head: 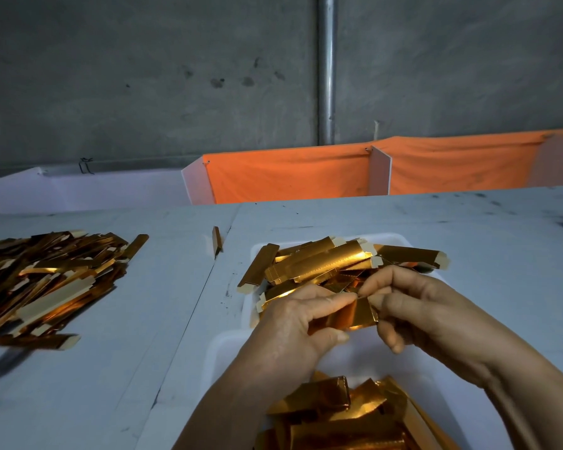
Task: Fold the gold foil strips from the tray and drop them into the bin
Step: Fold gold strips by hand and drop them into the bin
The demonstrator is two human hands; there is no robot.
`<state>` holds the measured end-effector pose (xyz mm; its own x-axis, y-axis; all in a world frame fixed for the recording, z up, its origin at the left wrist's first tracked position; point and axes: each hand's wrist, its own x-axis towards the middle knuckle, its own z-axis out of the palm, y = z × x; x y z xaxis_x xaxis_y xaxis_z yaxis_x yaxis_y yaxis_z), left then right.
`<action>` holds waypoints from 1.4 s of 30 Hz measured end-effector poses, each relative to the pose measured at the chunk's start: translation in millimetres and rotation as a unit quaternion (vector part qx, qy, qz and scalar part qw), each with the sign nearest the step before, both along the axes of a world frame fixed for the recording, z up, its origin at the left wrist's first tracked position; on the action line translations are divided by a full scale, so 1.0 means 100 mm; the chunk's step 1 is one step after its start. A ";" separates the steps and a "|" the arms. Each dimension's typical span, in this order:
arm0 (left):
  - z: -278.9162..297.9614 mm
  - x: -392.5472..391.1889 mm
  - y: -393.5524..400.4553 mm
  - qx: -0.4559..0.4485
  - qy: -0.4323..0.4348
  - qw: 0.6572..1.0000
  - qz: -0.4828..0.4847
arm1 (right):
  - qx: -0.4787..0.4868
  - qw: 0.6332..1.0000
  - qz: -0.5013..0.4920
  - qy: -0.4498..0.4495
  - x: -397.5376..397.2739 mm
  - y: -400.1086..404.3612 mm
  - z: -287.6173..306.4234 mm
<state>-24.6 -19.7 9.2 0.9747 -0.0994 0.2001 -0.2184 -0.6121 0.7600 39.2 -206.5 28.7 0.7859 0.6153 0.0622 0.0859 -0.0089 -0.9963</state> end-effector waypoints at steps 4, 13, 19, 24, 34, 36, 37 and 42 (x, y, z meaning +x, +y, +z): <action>-0.01 0.01 0.04 -0.065 0.024 0.997 -0.023 | 0.041 0.997 0.031 0.052 0.01 -0.02 0.01; -0.02 0.02 0.04 -0.159 0.028 0.985 -0.051 | 0.093 0.990 0.034 0.098 0.00 0.05 -0.02; 0.04 -0.02 -0.09 -0.036 -0.080 0.996 0.019 | 0.071 0.972 0.034 0.223 0.01 0.05 -0.05; 0.05 -0.03 -0.17 0.102 -0.176 0.979 0.002 | 0.040 0.966 0.080 0.242 0.04 -0.02 -0.02; 0.09 0.00 -0.10 -0.295 -0.042 0.952 0.074 | -0.086 0.996 0.023 0.032 -0.03 0.10 -0.07; 0.04 0.02 -0.06 -0.328 -0.014 0.942 0.073 | -0.148 0.988 0.029 -0.023 -0.07 0.17 -0.10; 0.02 0.03 -0.06 -0.327 -0.010 0.942 0.080 | -0.178 0.982 0.030 -0.047 -0.09 0.20 -0.11; 0.01 0.05 -0.03 -0.358 -0.004 0.931 0.073 | -0.186 0.978 -0.012 -0.098 -0.13 0.25 -0.11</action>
